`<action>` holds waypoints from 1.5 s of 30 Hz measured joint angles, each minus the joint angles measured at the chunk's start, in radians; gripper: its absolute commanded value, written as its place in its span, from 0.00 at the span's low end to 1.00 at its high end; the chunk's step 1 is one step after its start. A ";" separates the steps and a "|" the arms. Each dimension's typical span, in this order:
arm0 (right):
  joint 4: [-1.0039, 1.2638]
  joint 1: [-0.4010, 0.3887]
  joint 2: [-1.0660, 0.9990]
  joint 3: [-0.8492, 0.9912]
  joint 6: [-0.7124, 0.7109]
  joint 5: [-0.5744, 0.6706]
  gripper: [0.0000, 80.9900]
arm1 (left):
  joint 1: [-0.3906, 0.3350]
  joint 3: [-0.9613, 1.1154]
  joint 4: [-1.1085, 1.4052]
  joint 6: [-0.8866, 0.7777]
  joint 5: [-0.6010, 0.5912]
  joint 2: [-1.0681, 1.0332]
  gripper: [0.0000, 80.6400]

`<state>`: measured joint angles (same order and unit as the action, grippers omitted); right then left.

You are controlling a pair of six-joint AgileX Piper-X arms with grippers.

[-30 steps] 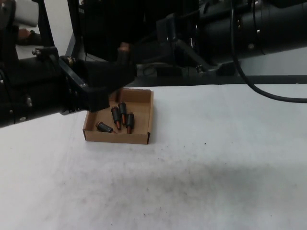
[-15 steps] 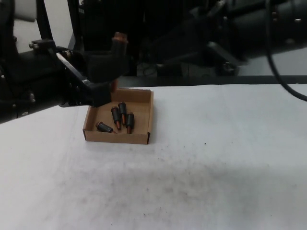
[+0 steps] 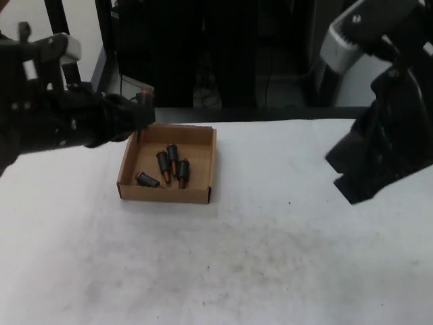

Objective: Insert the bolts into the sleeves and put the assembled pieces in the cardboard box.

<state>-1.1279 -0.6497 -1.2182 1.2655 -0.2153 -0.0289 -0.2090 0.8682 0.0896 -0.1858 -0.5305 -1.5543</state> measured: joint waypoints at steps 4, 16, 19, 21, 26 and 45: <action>-0.002 0.000 0.000 -0.017 -0.026 -0.013 0.00 | 0.000 0.140 -0.060 0.015 -0.002 -0.167 0.01; -0.002 0.000 0.000 -0.022 -0.038 -0.017 0.00 | 0.000 0.423 -0.337 0.036 0.149 -0.446 0.07; 0.002 0.000 0.000 -0.022 -0.038 -0.017 0.00 | 0.000 0.427 -0.344 0.036 0.161 -0.451 0.22; 0.008 0.000 0.000 -0.022 -0.038 -0.017 0.00 | 0.000 0.427 -0.344 0.034 0.162 -0.451 0.33; 0.014 0.000 0.000 -0.022 -0.038 -0.017 0.00 | -0.028 0.431 -0.344 0.000 0.162 -0.451 0.47; -0.128 0.000 0.018 -0.025 0.031 -0.128 0.00 | -0.050 0.398 -0.670 0.079 0.178 -0.076 0.01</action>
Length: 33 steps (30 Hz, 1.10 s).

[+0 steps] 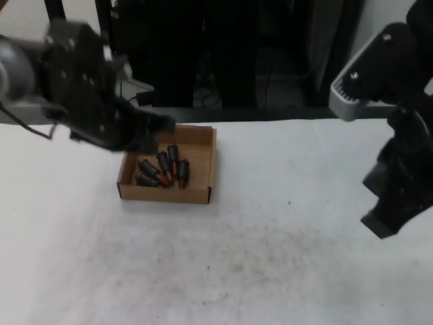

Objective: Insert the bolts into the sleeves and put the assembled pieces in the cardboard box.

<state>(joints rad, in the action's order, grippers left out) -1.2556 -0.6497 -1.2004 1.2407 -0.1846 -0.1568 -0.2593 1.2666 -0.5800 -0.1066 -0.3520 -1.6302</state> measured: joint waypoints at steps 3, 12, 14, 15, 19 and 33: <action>-0.006 0.000 0.055 -0.001 0.084 -0.002 0.00 | 0.000 -0.037 0.004 0.021 0.013 0.150 0.01; 0.178 0.000 0.309 -0.233 0.336 -0.002 0.00 | -0.029 -0.402 0.097 0.037 -0.077 0.607 0.01; 0.204 0.000 0.347 -0.285 0.373 -0.002 0.00 | -0.044 -0.506 0.118 0.019 -0.102 0.703 0.01; 0.242 0.000 0.385 -0.339 0.400 -0.002 0.00 | -0.051 -0.561 0.133 0.005 -0.114 0.753 0.01; 0.309 0.000 0.491 -0.449 0.491 0.005 0.00 | -0.070 -0.705 0.181 -0.052 -0.134 0.864 0.01; 0.547 0.000 0.717 -0.927 0.747 0.046 0.00 | -0.078 -1.237 0.580 -0.293 -0.142 0.966 0.01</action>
<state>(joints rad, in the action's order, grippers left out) -0.7082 -0.6497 -0.4832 0.3133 0.5624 -0.1112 -0.3378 0.0295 0.0000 -0.3992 -0.4939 -0.6637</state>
